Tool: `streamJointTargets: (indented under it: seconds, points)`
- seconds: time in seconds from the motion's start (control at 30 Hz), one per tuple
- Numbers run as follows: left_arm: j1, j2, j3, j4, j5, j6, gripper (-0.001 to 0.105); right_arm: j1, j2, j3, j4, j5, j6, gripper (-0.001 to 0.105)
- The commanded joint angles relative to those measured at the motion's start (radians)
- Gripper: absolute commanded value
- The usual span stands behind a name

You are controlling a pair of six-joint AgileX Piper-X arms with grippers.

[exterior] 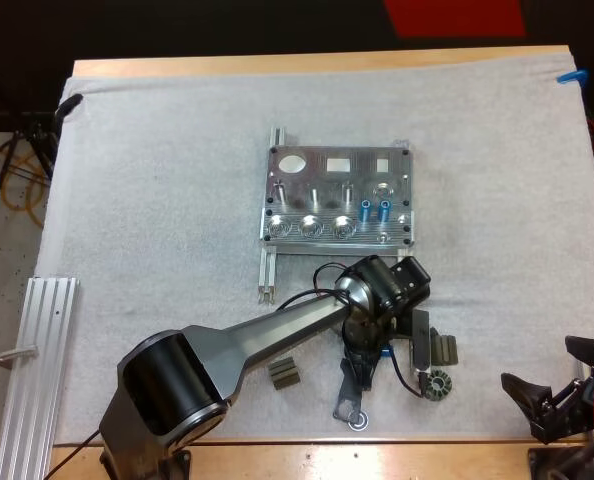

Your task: Load cells from left to right

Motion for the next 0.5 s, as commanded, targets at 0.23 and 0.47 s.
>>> streamJointTargets:
  seconds: [0.23, 0.47]
  points:
    - [0.000, -0.229, 0.004, 0.015, -0.023, -0.007, 0.000, 0.001, -0.005, -0.002, -0.005, 0.040, -0.004, 0.089]
    - [0.000, -0.457, 0.004, 0.078, -0.023, -0.037, 0.000, 0.001, -0.001, -0.002, -0.005, 0.060, 0.003, 0.089]
